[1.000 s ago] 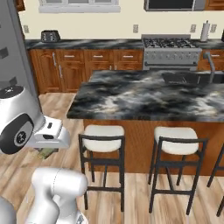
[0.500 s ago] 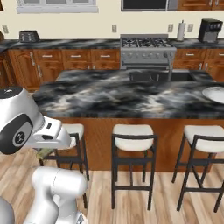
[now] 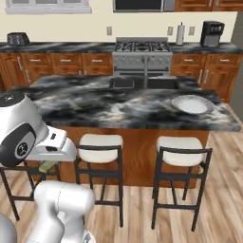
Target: Retrieve the butter from the fridge and place it on a plate on the dining table. Then retrieve the butter knife by the fridge and place it near the plate.
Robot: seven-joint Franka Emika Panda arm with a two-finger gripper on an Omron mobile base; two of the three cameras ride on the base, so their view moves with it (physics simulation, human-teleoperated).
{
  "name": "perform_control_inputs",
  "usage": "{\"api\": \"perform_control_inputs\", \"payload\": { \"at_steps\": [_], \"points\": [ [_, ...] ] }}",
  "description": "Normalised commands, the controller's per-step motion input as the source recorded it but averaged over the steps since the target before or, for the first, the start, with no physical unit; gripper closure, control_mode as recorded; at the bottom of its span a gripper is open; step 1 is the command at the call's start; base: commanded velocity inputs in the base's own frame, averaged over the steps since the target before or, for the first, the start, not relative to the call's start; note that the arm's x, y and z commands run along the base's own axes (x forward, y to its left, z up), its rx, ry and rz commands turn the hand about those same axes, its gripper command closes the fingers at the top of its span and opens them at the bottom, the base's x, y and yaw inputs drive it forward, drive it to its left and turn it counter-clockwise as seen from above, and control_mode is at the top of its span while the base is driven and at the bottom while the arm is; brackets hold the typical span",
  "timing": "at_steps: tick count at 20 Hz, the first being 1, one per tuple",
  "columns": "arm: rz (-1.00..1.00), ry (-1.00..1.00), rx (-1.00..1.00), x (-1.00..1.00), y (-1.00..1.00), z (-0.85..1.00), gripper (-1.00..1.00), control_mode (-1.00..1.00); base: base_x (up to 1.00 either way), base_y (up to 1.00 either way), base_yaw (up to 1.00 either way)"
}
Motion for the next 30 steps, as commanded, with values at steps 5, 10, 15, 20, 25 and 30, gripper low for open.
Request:
{"api": "perform_control_inputs", "payload": {
  "at_steps": [5,10,15,20,25,30],
  "points": [
    [0.0,0.0,0.0,0.0,0.0,0.0,1.0,1.0,0.05,-1.0,0.05],
    [0.0,0.0,0.0,0.0,0.0,0.0,1.0,1.0,0.03,-1.0,0.0],
    [0.0,0.0,0.0,0.0,0.0,0.0,1.0,1.0,0.24,-1.0,0.0],
    [0.0,0.0,0.0,0.0,0.0,0.0,1.0,1.0,0.41,-0.88,-0.02],
    [0.0,0.0,0.0,0.0,0.0,0.0,1.0,1.0,0.59,-0.15,0.0],
    [0.0,0.0,0.0,0.0,0.0,0.0,1.0,1.0,0.53,0.02,0.0]
  ]
}}
